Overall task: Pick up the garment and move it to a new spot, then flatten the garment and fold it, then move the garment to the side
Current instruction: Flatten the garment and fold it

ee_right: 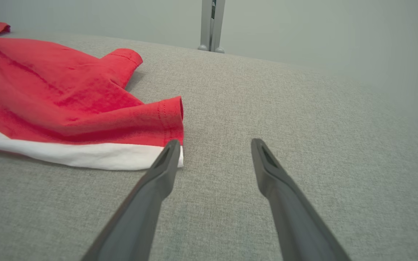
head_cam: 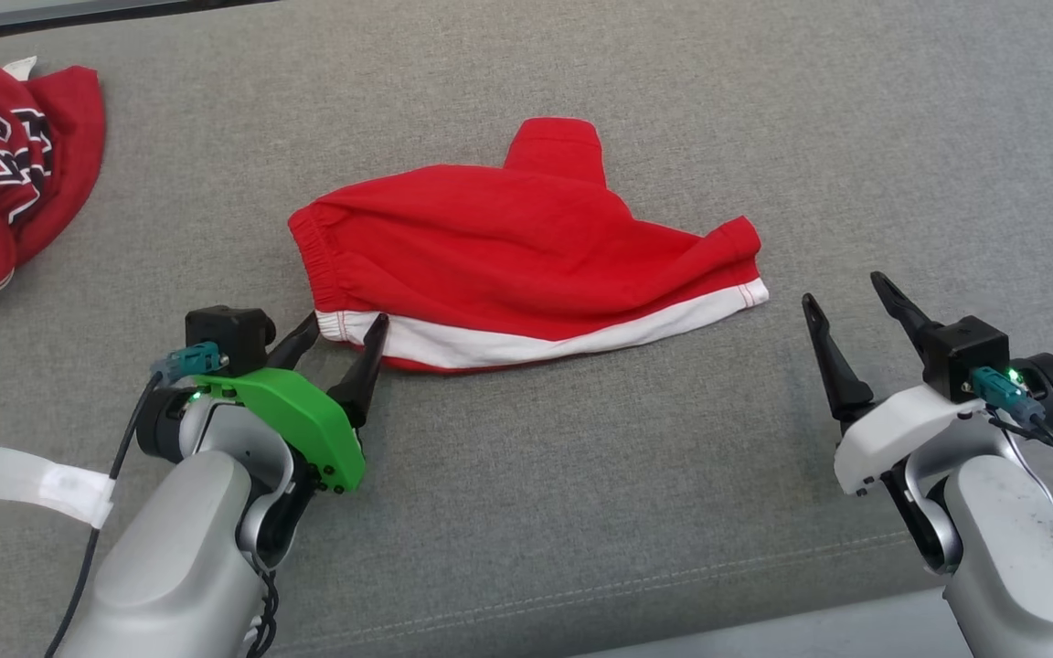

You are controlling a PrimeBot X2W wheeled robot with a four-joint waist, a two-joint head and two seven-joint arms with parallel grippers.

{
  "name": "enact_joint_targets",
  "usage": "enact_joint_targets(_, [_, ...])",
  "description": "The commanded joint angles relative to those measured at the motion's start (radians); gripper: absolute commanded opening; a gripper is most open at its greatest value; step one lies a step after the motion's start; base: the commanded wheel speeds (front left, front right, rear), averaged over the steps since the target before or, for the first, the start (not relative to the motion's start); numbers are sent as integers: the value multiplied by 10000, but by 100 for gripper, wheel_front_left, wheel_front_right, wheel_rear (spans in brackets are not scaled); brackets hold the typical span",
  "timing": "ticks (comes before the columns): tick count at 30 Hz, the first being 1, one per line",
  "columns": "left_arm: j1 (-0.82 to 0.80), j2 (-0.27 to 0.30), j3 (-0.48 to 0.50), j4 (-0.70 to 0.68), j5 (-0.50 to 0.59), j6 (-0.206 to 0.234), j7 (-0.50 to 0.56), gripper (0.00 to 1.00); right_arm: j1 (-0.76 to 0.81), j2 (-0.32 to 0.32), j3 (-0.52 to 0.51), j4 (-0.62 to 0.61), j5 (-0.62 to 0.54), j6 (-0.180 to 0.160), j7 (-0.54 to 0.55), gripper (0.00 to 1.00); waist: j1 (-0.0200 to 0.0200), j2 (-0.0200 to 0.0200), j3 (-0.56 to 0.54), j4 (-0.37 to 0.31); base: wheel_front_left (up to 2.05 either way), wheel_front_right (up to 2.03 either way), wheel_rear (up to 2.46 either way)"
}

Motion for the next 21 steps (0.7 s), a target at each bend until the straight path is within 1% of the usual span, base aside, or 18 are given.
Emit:
enact_joint_targets(1, [196,100,-76,-128,28,-41,-56,100,-10,47,-24,13,-49,-3,-52,100,-1,0,-1,81,0,0,0])
enact_joint_targets(5, [340,252,-229,-565,44,-56,-10,100,-16,75,-38,-1,-100,-3,0,100,-1,0,-5,252,0,0,0])
enact_joint_targets(7, [448,271,-326,-748,8,-61,74,95,-70,82,16,12,-77,-3,17,100,-1,0,-4,313,0,0,0])
enact_joint_targets(8, [460,260,-350,-797,-16,-62,97,94,-104,100,40,13,-87,-3,19,100,-1,0,2,333,0,0,0])
enact_joint_targets(9, [449,238,-378,-829,-30,-62,132,90,-132,101,72,21,-91,-3,36,100,-1,0,7,348,0,0,0])
enact_joint_targets(11, [352,151,-403,-856,-56,-64,99,88,-211,75,127,46,-51,-3,44,100,-1,0,26,360,0,0,0])
enact_joint_targets(14, [142,15,-451,-754,-80,-67,91,78,-297,9,257,127,9,-3,94,100,-1,0,71,336,0,0,0])
enact_joint_targets(15, [142,15,-451,-754,-80,-67,91,78,-297,9,257,127,9,-3,94,100,-1,0,71,336,0,0,0])
enact_joint_targets(16, [87,-33,-477,-712,-72,-57,80,69,-347,-15,302,165,15,-3,109,100,-1,0,87,314,0,0,0])
enact_joint_targets(18, [-20,-113,-529,-637,-92,-61,29,56,-464,-56,388,234,57,-3,104,100,-1,0,117,254,0,0,0])
enact_joint_targets(21, [-147,-116,-558,-447,-125,-67,-66,47,-574,-169,517,414,116,-3,159,100,-1,0,152,171,0,0,0])
